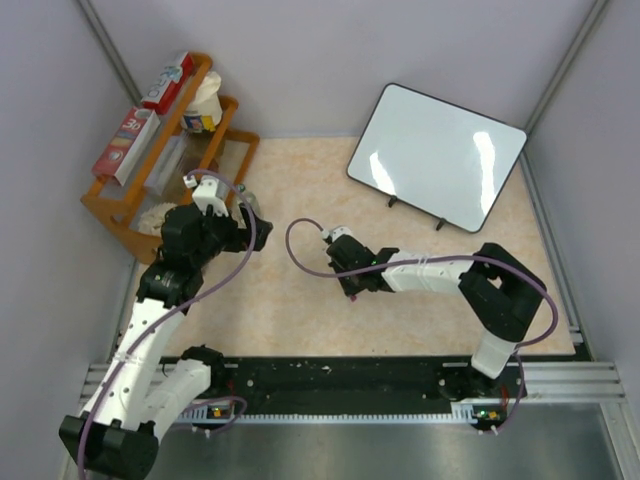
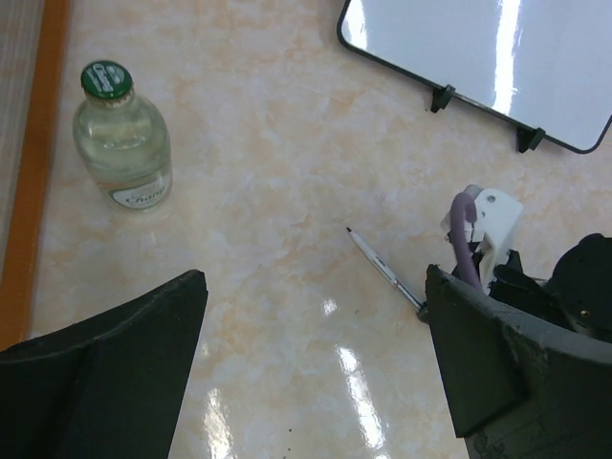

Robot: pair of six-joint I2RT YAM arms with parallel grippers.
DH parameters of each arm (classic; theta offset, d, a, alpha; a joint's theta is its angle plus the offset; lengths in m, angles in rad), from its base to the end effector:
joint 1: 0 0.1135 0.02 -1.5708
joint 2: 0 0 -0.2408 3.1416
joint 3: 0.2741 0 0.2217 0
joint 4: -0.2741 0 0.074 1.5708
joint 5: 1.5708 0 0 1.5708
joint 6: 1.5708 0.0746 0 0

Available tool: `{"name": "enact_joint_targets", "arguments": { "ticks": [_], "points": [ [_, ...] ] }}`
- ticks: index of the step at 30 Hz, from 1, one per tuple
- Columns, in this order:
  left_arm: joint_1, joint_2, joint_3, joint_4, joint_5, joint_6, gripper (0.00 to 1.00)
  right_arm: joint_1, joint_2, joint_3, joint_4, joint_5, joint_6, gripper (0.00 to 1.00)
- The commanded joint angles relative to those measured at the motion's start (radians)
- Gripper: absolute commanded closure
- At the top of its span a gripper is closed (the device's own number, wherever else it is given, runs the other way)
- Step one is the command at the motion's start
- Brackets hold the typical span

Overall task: Write a sentence on the whiteboard
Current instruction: Pick up the whiteboard marker from the center of the board.

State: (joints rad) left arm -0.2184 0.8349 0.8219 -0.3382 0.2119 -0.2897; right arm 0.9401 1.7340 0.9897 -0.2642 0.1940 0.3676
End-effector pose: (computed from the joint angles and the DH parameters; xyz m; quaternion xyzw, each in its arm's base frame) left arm 0.2021 -0.0609 0.2987 0.0315 0.8168 -0.2270 0.5294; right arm 0.2093 0.2623 0.1261 -0.2442 0.9249 0.0941 0.2758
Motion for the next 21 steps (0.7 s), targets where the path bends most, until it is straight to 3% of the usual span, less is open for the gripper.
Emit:
{"name": "enact_joint_targets", "arguments": {
  "ticks": [1,7,12,15,17,21],
  "points": [
    [0.001,-0.037,0.109,-0.053,0.029,0.087,0.01,-0.017,-0.042,0.007,-0.096,0.061,-0.068,1.0],
    [-0.001,-0.04,0.192,-0.078,0.101,0.164,0.01,-0.156,-0.232,0.05,-0.112,-0.204,-0.122,1.0],
    [-0.01,0.0,0.226,-0.051,0.253,0.215,0.01,-0.265,-0.338,0.09,-0.17,-0.505,-0.142,1.0],
    [-0.076,0.047,0.266,-0.038,0.255,0.276,0.01,-0.348,-0.393,0.083,-0.182,-0.672,-0.101,1.0],
    [-0.175,0.101,0.319,-0.045,0.216,0.368,0.01,-0.414,-0.43,0.061,-0.182,-0.788,-0.059,1.0],
    [-0.3,0.202,0.399,-0.064,0.185,0.501,0.01,-0.507,-0.476,0.018,-0.184,-0.93,-0.009,1.0]
  ]
}}
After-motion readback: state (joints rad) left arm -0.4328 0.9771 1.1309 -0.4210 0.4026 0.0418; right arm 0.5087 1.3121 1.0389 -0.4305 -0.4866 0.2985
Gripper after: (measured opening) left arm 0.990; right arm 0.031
